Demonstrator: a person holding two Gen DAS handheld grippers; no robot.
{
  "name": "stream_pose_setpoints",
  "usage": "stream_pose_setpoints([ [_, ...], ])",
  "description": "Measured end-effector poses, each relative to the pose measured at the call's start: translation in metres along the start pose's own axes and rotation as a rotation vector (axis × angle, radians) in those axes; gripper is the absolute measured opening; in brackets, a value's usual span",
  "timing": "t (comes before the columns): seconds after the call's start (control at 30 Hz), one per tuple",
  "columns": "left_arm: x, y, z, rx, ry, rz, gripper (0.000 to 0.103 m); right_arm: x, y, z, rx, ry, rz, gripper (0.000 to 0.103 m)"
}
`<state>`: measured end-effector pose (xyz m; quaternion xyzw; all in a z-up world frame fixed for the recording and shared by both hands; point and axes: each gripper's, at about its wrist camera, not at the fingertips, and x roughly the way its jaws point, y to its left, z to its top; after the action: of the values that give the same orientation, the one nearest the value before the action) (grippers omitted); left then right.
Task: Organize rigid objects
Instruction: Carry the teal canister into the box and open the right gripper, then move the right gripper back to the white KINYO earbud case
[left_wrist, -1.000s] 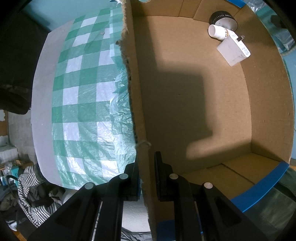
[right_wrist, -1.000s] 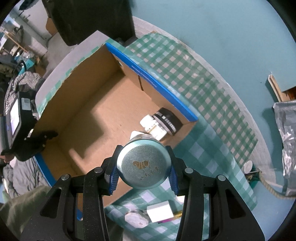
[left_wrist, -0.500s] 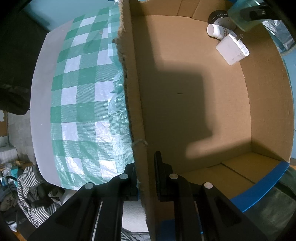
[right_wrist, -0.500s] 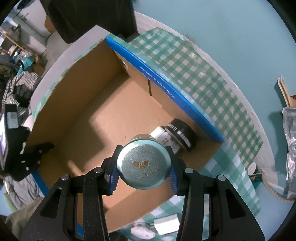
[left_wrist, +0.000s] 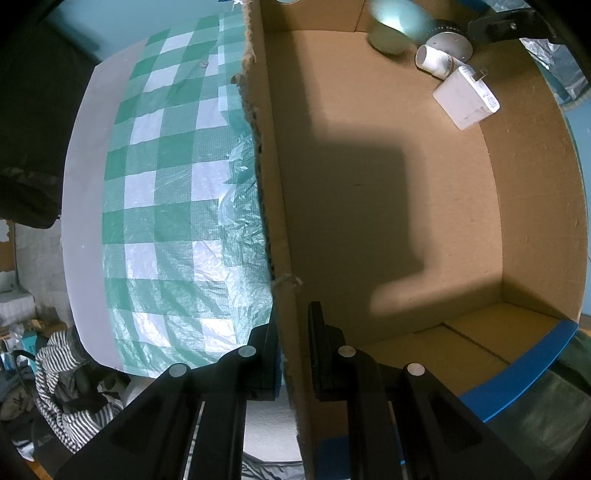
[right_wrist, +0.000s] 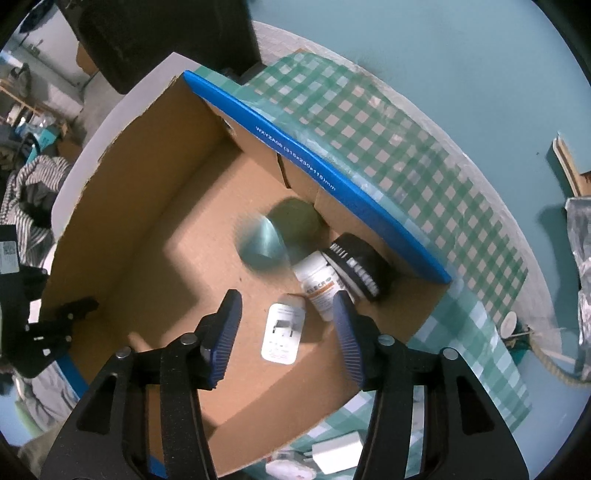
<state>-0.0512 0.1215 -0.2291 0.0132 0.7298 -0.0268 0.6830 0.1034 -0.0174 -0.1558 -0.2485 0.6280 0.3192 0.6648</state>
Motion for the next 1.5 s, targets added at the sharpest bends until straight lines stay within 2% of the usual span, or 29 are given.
stream_pose_setpoints([
  [0.17,-0.001,-0.003,0.0,0.005,-0.001,0.005,0.012,-0.008,-0.001,-0.001,0.014,-0.016,0.005,0.06],
  [0.43,-0.001,-0.002,-0.002,-0.002,0.001,0.009,0.012,-0.03,-0.002,-0.013,0.013,-0.056,0.015,0.062],
  [0.73,-0.002,-0.002,-0.006,-0.01,0.002,0.004,0.012,-0.05,-0.026,-0.04,0.072,-0.084,0.023,0.066],
  [1.2,0.0,0.007,-0.015,-0.021,0.005,-0.017,0.012,-0.057,-0.094,-0.1,0.288,-0.076,0.008,0.072],
  [1.33,-0.003,0.012,-0.019,-0.034,-0.016,-0.042,0.006,-0.053,-0.106,-0.119,0.342,-0.068,0.019,0.072],
  [1.5,0.0,0.016,-0.023,-0.051,-0.008,-0.047,0.005,-0.045,-0.122,-0.141,0.417,-0.059,0.034,0.072],
])
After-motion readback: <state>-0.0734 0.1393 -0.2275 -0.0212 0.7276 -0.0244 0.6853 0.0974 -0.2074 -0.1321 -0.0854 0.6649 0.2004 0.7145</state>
